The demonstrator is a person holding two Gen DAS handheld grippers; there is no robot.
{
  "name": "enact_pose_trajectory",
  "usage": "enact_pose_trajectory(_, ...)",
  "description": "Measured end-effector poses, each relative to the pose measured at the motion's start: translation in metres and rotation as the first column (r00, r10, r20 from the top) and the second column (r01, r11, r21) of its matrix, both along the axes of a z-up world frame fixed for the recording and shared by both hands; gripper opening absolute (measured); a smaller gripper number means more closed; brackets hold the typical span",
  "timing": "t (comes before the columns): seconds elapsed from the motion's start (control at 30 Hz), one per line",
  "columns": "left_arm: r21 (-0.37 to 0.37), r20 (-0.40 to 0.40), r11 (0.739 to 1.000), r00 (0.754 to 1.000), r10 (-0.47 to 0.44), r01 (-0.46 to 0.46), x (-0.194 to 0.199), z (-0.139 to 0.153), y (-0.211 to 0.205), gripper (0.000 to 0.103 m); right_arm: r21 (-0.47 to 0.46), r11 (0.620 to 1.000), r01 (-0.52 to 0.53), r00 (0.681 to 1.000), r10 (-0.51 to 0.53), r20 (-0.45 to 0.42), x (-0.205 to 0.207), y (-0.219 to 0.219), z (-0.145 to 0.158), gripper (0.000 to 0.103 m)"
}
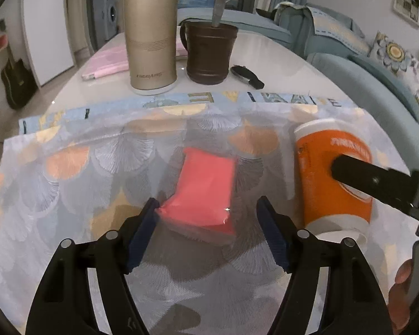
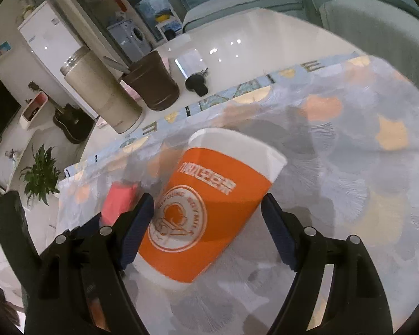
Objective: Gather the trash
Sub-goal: 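Grasp the pink sponge with the left tool while the right tool grasps the orange paper cup, then carry the pink sponge and orange cup over the wastebasket and open both tools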
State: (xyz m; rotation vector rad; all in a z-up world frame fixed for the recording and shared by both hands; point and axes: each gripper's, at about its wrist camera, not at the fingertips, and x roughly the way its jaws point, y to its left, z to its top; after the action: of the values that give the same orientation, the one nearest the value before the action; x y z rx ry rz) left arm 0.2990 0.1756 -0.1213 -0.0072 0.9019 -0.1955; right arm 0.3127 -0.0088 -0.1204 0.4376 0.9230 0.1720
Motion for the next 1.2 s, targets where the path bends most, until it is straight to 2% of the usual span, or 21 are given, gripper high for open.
enact_pose_trajectory(0.03, 0.006, 0.003, 1.000, 1.000, 0.004, -0.004, 0.000, 0.000, 0.000, 0.067, 0.013, 1.000, -0.005, 1.000, 0.005, -0.005, 0.002, 0.001, -0.002, 0.075)
enact_pose_trajectory(0.1, 0.010, 0.011, 1.000, 1.000, 0.019, -0.019, -0.002, 0.001, 0.002, 0.057, 0.041, 0.999, -0.017, 1.000, 0.017, -0.009, 0.006, 0.005, -0.006, 0.071)
enact_pose_trajectory(0.13, 0.002, 0.012, 1.000, 1.000, 0.018, -0.018, -0.002, 0.002, 0.003, 0.053, 0.057, 0.998, -0.030, 1.000, 0.030, -0.001, 0.006, 0.006, -0.007, 0.063)
enact_pose_trajectory(0.17, -0.004, 0.013, 1.000, 1.000, 0.023, -0.023, -0.002, 0.002, 0.004, 0.051, 0.068, 0.996, -0.052, 0.999, 0.051, 0.012, 0.005, 0.009, -0.006, 0.060)
enact_pose_trajectory(0.23, -0.016, 0.016, 1.000, 1.000, 0.020, -0.020, -0.003, 0.002, 0.006, 0.049, 0.027, 0.998, -0.064, 0.998, 0.063, 0.030, 0.000, 0.013, -0.001, 0.057)
enact_pose_trajectory(0.37, -0.013, 0.038, 1.000, 0.999, 0.011, -0.011, -0.006, 0.005, 0.003, 0.046, -0.027, 0.995, -0.095, 0.993, 0.097, 0.072, -0.012, 0.013, 0.011, 0.045)
enact_pose_trajectory(0.5, 0.000, 0.064, 1.000, 0.998, 0.028, -0.028, -0.010, 0.009, -0.001, 0.044, -0.105, 0.988, -0.114, 0.985, 0.126, 0.119, -0.025, 0.011, 0.026, 0.044)
enact_pose_trajectory(0.57, -0.039, 0.079, 0.999, 0.996, 0.037, -0.034, -0.017, 0.015, -0.003, 0.044, -0.135, 0.984, -0.120, 0.981, 0.138, 0.137, -0.033, 0.008, 0.031, 0.044)
enact_pose_trajectory(0.67, -0.052, 0.107, 0.999, 0.994, 0.023, -0.017, -0.029, 0.030, -0.018, 0.044, -0.176, 0.976, -0.125, 0.972, 0.157, 0.177, -0.052, -0.003, 0.044, 0.044)
enact_pose_trajectory(0.83, -0.114, 0.190, 0.991, 0.981, -0.049, 0.071, -0.065, 0.075, -0.064, 0.044, -0.206, 0.974, -0.092, 0.961, 0.141, 0.237, -0.092, -0.039, 0.074, 0.044)
enact_pose_trajectory(0.97, -0.157, 0.238, 0.974, 0.964, -0.123, 0.163, -0.096, 0.103, -0.112, 0.044, -0.217, 0.976, -0.027, 0.956, 0.089, 0.280, -0.131, -0.085, 0.098, 0.044)
enact_pose_trajectory(1.2, -0.202, 0.297, 0.919, 0.916, -0.272, 0.338, -0.149, 0.137, -0.214, 0.044, -0.229, 0.965, 0.127, 0.946, -0.049, 0.321, -0.203, -0.190, 0.128, 0.044)
